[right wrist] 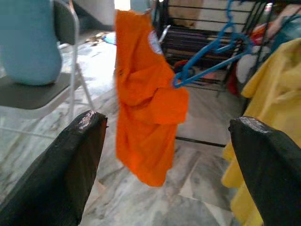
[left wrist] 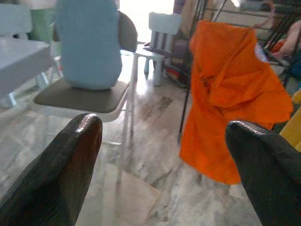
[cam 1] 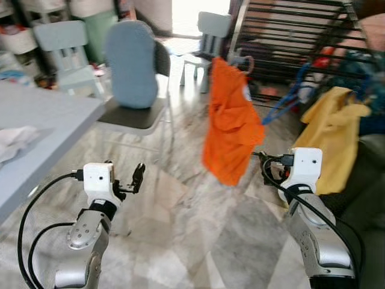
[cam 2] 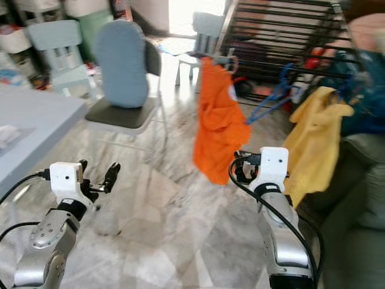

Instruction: Hang hanger

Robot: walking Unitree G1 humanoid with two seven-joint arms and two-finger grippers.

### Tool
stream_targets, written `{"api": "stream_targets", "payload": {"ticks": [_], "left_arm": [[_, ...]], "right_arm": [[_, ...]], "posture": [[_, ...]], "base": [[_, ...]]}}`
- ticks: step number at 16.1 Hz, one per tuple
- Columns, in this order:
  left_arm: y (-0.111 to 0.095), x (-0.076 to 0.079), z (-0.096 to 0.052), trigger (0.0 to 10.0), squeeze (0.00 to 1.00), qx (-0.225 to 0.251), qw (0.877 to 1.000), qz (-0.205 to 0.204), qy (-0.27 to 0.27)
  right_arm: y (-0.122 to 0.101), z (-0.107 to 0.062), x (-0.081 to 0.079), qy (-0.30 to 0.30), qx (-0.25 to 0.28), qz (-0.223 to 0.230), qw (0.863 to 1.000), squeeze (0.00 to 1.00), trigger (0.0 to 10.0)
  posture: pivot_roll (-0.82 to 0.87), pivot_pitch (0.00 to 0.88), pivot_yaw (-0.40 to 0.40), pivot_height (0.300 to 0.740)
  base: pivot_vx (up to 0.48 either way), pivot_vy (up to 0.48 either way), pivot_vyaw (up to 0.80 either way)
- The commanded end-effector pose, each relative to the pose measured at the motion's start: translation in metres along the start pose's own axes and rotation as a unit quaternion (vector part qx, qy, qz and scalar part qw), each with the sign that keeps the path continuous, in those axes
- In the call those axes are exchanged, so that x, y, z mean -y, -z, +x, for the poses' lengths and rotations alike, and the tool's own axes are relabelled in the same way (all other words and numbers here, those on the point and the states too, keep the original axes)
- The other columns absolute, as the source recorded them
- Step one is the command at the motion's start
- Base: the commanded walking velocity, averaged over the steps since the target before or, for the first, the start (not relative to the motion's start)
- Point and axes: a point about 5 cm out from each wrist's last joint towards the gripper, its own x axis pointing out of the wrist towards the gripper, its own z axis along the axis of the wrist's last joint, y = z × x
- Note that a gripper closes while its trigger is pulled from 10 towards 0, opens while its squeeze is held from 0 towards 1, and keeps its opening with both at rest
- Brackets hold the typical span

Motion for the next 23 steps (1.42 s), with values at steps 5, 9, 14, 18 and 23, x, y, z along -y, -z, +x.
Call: {"api": "stream_targets", "payload": {"ticks": [5, 9, 14, 18, 23], "left_arm": [[-0.005, 0.0, 0.003, 10.0, 0.0, 0.015, 1.0, -0.012, -0.02], [-0.012, -0.006, 0.009, 10.0, 0.0, 0.028, 0.999, -0.002, -0.022], [-0.017, -0.014, 0.014, 10.0, 0.0, 0.035, 0.999, 0.004, -0.031], [-0.015, -0.013, 0.016, 10.0, 0.0, 0.033, 0.999, 0.005, -0.031], [-0.008, -0.008, 0.014, 10.0, 0.0, 0.015, 0.999, 0.002, -0.036]], "right_arm": [[-0.006, 0.004, -0.002, 0.005, 0.008, 0.014, 1.0, 0.0, 10.0], [-0.008, 0.007, -0.006, 0.002, 0.012, 0.019, 1.0, 0.0, 10.0], [-0.01, 0.006, -0.007, 0.006, 0.021, -0.013, 1.0, 0.0, 10.0], [-0.006, 0.007, -0.011, -0.011, 0.012, 0.006, 1.0, 0.0, 10.0], [-0.003, 0.005, -0.012, 0.0, 0.003, -0.016, 1.0, 0.0, 10.0]], "posture": [[-0.11, 0.011, -0.032, 0.74], [-0.11, 0.012, -0.026, 0.74], [-0.12, 0.019, -0.018, 0.74], [-0.12, 0.024, -0.017, 0.74], [-0.11, 0.031, -0.017, 0.74]], "base": [[0.259, 0.0, -0.8], [0.299, 0.139, -0.74], [0.341, 0.332, -0.23], [0.347, 0.332, 0.0], [0.277, 0.259, 0.0]]}}
